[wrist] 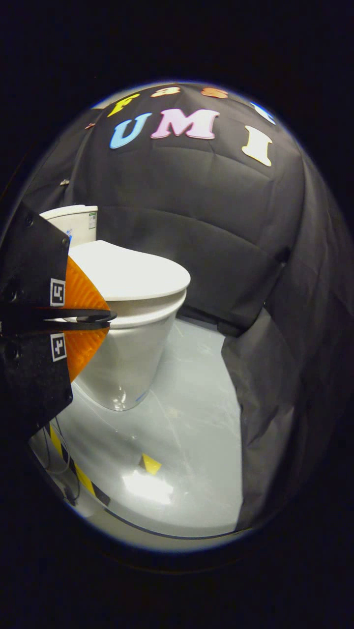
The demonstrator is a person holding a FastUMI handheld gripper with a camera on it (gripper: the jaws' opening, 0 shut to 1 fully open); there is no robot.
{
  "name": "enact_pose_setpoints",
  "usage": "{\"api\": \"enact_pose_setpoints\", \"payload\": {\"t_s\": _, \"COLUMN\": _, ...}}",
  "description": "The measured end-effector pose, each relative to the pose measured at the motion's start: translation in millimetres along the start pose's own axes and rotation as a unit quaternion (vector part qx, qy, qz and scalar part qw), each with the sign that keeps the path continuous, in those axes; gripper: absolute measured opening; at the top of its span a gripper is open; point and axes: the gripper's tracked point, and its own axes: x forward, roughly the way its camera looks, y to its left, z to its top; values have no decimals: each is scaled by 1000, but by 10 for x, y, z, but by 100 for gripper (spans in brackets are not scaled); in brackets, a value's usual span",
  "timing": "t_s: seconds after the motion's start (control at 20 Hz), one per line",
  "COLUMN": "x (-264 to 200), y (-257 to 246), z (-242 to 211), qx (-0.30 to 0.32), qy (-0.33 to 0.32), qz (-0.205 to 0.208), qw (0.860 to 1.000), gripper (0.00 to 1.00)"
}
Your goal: Open the toilet lid.
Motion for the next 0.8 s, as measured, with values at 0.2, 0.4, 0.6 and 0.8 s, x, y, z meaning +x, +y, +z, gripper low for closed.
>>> {"api": "enact_pose_setpoints", "payload": {"t_s": 0.2, "x": -278, "y": 385, "z": 62, "qx": -64, "qy": -22, "qz": 8, "qw": 998, "gripper": 6}}
{"api": "enact_pose_setpoints", "payload": {"t_s": 0.4, "x": -527, "y": 859, "z": 77, "qx": -127, "qy": -51, "qz": 8, "qw": 991, "gripper": 6}}
{"api": "enact_pose_setpoints", "payload": {"t_s": 0.6, "x": -795, "y": 1388, "z": -6, "qx": -184, "qy": -77, "qz": 7, "qw": 980, "gripper": 6}}
{"api": "enact_pose_setpoints", "payload": {"t_s": 0.8, "x": -1077, "y": 1985, "z": -150, "qx": -242, "qy": -103, "qz": 26, "qw": 965, "gripper": 6}}
